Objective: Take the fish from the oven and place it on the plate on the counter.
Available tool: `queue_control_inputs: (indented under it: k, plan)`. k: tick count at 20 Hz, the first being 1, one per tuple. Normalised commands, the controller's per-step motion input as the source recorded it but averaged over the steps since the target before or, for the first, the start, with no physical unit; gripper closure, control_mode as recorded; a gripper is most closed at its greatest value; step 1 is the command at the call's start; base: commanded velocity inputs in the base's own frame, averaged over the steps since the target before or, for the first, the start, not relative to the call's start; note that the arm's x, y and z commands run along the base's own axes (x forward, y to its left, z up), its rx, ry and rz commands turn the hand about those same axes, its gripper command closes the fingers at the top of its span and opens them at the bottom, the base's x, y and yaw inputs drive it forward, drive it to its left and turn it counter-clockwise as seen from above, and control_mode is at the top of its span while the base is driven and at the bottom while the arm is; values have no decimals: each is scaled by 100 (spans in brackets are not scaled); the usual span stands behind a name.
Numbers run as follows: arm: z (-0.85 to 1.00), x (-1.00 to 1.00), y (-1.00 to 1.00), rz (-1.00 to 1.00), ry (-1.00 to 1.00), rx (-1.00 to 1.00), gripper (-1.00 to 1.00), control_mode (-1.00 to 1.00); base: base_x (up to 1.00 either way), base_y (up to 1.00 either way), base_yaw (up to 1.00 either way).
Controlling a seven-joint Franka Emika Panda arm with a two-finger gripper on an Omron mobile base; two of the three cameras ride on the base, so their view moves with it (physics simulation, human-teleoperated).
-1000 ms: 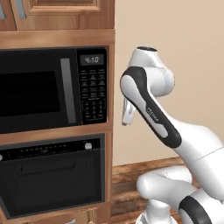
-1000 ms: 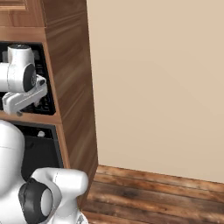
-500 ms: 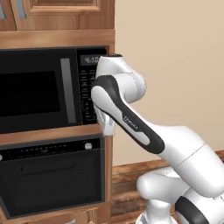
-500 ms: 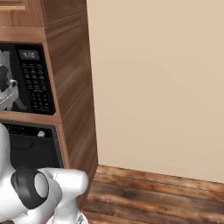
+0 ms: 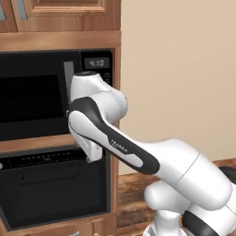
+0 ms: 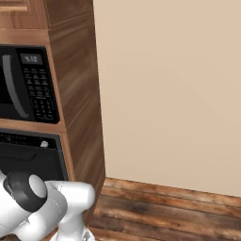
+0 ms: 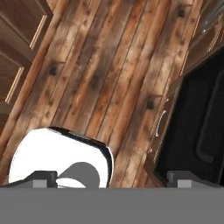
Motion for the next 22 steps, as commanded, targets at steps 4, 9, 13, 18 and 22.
queue_control_inputs:
  k: [4, 9, 13, 18, 22]
  plan:
    - [-13, -43, 51, 37, 0, 0, -100, -100, 0, 0, 0]
    - [-10, -39, 31, 17, 0, -4, -100, -100, 0, 0, 0]
    - [-16, 0, 1, 11, -2, 0, -100, -100, 0, 0, 0]
    - [-61, -5, 16, 1, -14, -1, -100, -100, 0, 0, 0]
    - [-61, 0, 23, 0, -15, -1, -100, -100, 0, 0, 0]
